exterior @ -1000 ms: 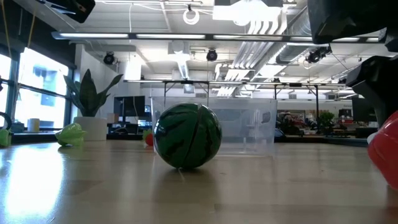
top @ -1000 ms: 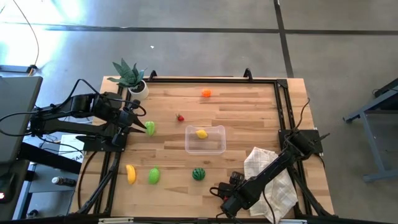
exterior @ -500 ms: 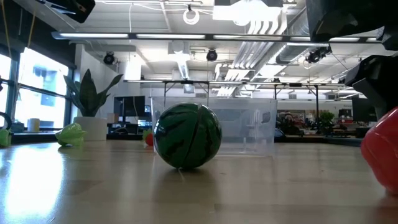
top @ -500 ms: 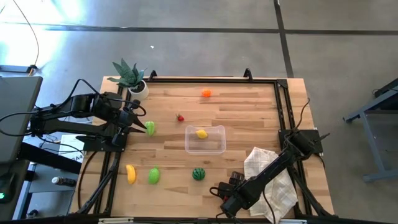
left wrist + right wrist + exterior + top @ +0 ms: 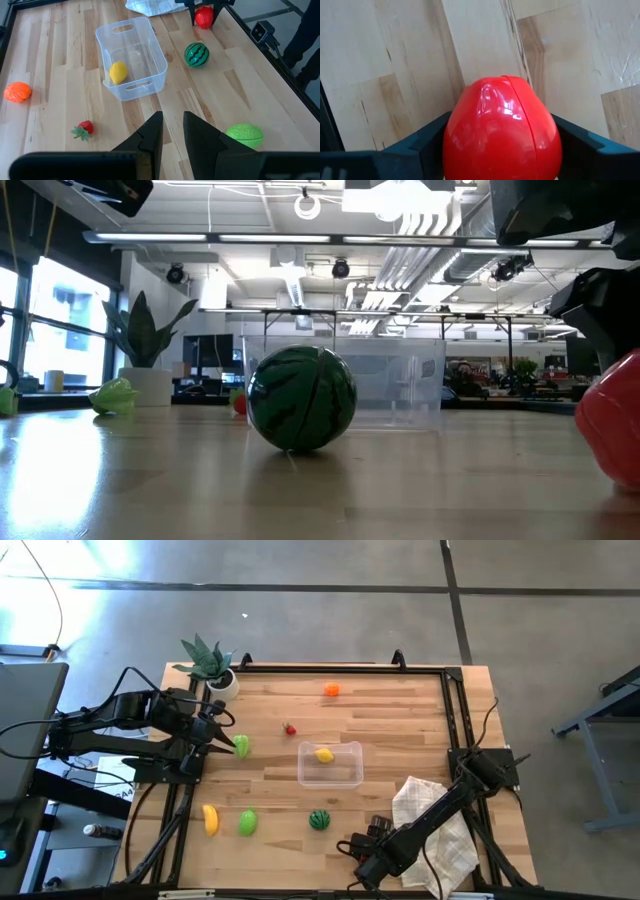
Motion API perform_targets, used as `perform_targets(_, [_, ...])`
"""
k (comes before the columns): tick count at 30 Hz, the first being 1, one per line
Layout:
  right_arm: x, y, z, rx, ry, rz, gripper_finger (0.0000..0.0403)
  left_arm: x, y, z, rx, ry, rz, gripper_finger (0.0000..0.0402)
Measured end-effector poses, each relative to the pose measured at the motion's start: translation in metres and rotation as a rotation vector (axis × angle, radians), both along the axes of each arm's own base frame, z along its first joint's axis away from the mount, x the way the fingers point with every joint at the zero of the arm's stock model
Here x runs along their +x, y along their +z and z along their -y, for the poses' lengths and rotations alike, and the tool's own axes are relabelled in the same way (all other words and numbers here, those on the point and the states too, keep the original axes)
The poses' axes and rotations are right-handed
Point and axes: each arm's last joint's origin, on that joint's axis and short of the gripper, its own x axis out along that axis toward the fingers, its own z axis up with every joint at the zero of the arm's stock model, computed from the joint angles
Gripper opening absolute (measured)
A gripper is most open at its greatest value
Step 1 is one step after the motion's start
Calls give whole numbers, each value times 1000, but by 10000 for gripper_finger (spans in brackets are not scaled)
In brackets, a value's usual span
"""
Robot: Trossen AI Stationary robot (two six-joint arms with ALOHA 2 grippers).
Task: Pick and placing Produce into tupperware
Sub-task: Put the red apple into the transparent bin
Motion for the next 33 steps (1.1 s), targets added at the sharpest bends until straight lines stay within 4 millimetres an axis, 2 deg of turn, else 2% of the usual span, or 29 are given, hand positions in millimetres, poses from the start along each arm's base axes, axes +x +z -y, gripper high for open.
perform_targets(23, [2, 4, -4, 10, 22, 12, 261, 0, 0, 0, 0, 0, 0, 67])
perform_targets(29, [8, 27, -10, -28, 53, 49, 261, 0, 0, 0, 0, 0, 0, 67])
perform_targets(33, [12, 55, -16, -79, 93, 79, 261, 0, 0, 0, 0, 0, 0, 67])
